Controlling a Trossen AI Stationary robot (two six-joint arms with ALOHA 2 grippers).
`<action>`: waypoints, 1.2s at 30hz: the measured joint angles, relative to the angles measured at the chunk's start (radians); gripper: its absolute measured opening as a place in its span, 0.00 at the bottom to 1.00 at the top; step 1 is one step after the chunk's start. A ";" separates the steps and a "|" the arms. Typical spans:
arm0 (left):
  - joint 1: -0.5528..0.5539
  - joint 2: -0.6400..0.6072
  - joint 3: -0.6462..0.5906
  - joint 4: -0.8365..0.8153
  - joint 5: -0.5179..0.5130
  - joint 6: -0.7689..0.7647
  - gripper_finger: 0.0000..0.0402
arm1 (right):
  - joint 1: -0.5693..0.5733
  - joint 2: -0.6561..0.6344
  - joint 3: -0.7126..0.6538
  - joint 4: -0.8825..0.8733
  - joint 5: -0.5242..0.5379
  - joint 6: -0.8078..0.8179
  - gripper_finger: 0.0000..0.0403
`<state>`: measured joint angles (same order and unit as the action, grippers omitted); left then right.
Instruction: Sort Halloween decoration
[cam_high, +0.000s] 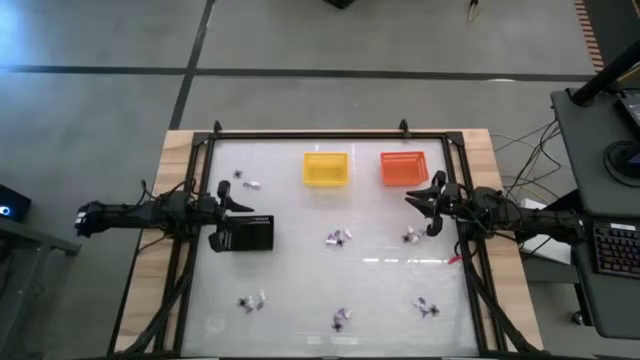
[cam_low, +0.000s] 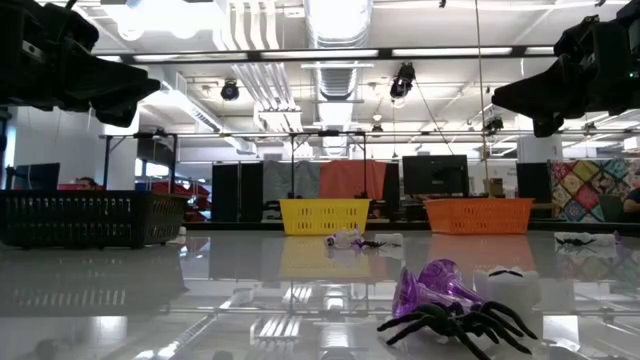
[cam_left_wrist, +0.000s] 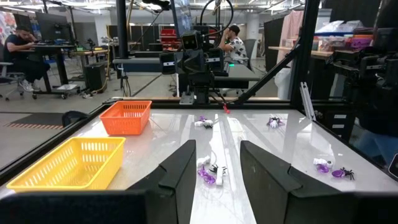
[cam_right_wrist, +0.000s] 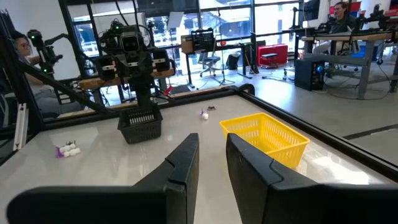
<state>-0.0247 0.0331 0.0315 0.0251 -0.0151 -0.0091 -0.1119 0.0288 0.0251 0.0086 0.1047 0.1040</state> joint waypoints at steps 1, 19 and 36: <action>0.000 0.000 0.000 0.000 0.000 0.000 0.27 | 0.000 0.000 0.000 0.000 0.000 0.000 0.18; 0.000 0.000 0.000 0.000 0.000 0.000 0.27 | 0.000 0.001 0.000 0.018 0.026 0.000 0.18; 0.000 0.000 0.000 0.000 0.000 0.000 0.27 | 0.000 0.000 0.000 0.027 0.027 0.249 0.18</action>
<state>-0.0248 0.0330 0.0315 0.0252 -0.0151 -0.0090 -0.1116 0.0292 0.0250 0.0357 0.1313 0.3534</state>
